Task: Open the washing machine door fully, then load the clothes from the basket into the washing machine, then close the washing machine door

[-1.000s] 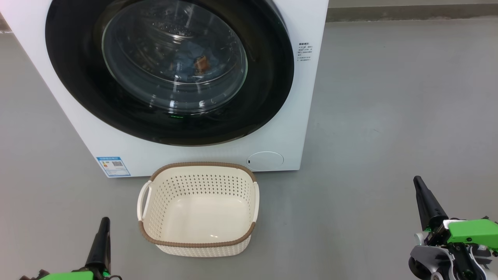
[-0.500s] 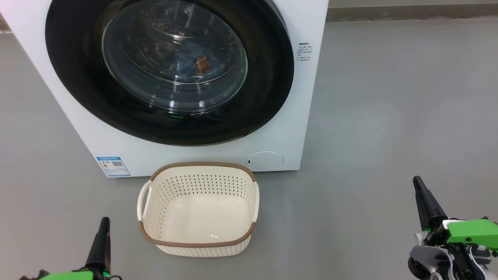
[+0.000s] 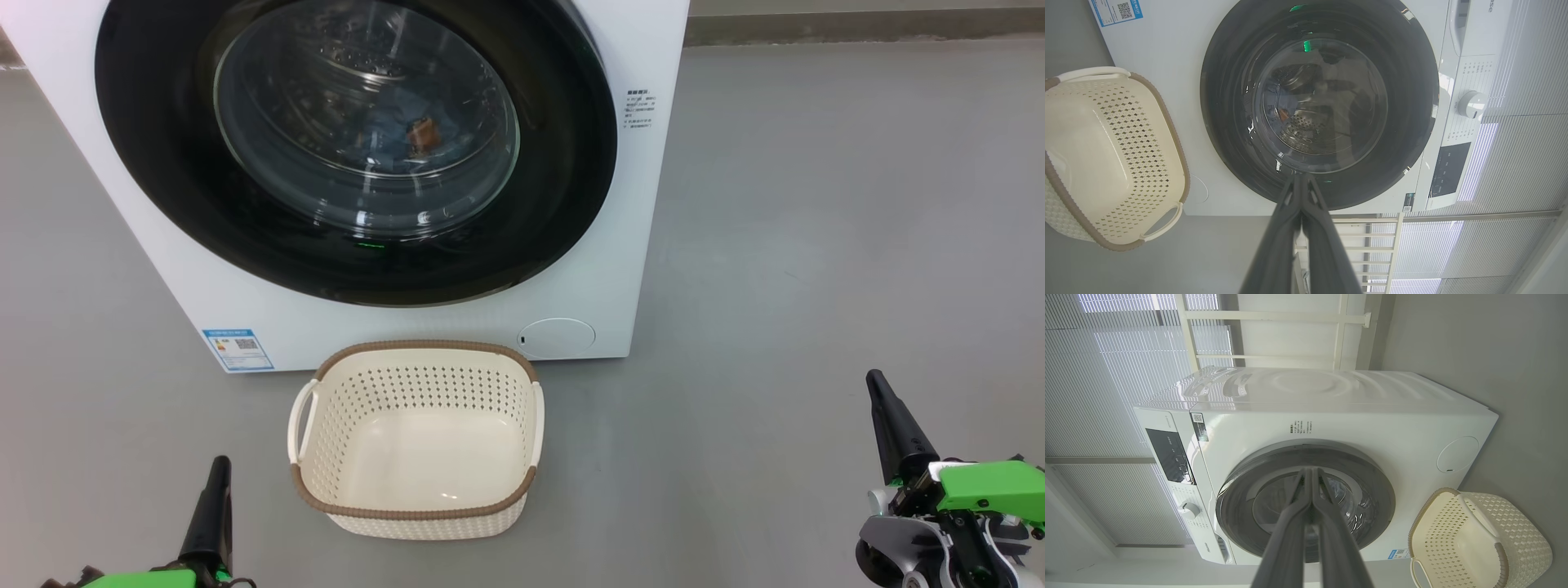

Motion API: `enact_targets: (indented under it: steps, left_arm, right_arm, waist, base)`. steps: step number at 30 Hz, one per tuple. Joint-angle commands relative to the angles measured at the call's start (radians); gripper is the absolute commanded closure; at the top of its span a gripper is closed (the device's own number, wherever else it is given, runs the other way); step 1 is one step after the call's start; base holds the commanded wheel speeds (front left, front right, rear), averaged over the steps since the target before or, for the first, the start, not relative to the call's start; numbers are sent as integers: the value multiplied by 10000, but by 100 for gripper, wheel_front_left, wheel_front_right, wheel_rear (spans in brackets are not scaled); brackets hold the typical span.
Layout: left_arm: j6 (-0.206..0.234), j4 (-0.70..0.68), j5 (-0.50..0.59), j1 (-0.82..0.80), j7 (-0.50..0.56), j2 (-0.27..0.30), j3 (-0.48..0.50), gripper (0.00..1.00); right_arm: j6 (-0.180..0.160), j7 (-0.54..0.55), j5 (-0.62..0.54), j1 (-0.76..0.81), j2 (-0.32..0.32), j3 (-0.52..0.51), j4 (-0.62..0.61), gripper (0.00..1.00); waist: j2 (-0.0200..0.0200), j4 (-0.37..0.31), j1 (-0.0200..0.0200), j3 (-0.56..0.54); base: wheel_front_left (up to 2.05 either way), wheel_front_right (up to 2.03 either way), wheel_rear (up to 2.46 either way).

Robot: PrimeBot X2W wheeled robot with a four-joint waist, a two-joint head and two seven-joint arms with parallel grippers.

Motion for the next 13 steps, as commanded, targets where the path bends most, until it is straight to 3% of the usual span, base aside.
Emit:
enact_targets:
  steps: [1,13]
  left_arm:
    - [4,-200,-66,-463,72,85,328,100]
    - [4,-200,-66,-462,72,85,327,100]
  right_arm:
    - [16,50,-70,-56,-95,200,-292,100]
    - [16,54,-75,-56,-91,195,-291,100]
  waist:
    - [0,0,0,0]
    - [0,0,0,0]
  base:
    - [0,0,0]
    - [0,0,0]
